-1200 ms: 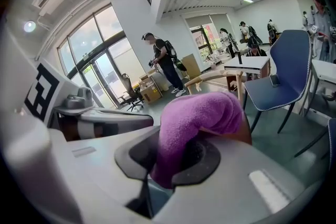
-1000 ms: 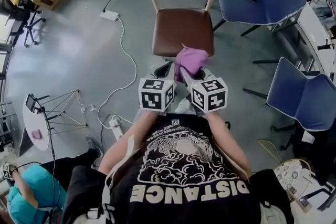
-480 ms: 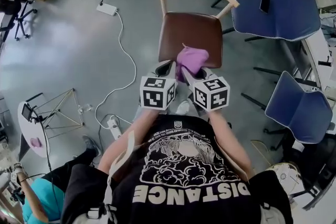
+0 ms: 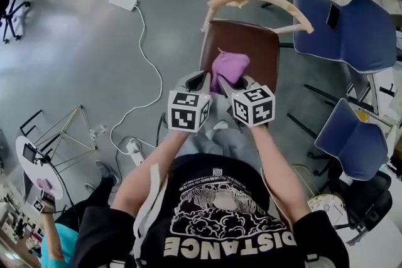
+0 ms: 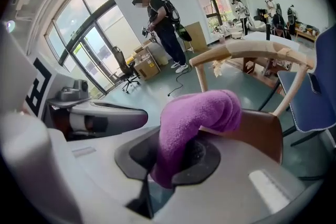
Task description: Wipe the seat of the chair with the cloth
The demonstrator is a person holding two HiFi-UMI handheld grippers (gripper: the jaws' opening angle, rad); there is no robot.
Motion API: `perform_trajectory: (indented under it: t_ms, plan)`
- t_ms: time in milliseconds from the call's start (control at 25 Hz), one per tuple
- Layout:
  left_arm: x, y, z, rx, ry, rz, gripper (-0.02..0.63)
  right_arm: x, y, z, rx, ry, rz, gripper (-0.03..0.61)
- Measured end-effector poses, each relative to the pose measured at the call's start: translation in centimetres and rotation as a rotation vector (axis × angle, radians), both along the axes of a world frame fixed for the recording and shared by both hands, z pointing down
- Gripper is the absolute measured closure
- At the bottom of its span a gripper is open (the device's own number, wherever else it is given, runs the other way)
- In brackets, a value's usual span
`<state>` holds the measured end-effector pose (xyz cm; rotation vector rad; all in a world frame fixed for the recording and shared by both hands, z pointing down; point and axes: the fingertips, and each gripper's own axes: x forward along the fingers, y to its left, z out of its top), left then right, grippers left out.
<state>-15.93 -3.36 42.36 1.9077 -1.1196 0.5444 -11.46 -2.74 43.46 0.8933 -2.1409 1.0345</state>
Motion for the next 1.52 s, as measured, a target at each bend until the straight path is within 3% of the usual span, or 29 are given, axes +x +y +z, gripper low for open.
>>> perform_trajectory:
  t_ms: [360, 560, 1000, 1520]
  plan:
    - [-1.1, -5.0, 7.5, -0.062, 0.006, 0.027, 0.617, -2.3, -6.8, 8.9, -0.014, 0.061, -0.011, 0.517]
    - [-0.6, -6.6, 11.2, -0.058, -0.028, 0.067, 0.617, -2.6, -9.4, 13.7, -0.009, 0.035, -0.012, 0.517]
    - [-1.0, -7.7, 16.7, -0.105, -0.084, 0.011, 0.617, -3.5, -12.1, 21.4, -0.012, -0.034, 0.027, 0.517]
    - [2.7, -6.5, 18.8, -0.112, -0.117, 0.019, 0.615, 3.1, -16.3, 22.9, 0.010, -0.106, 0.185, 0.517]
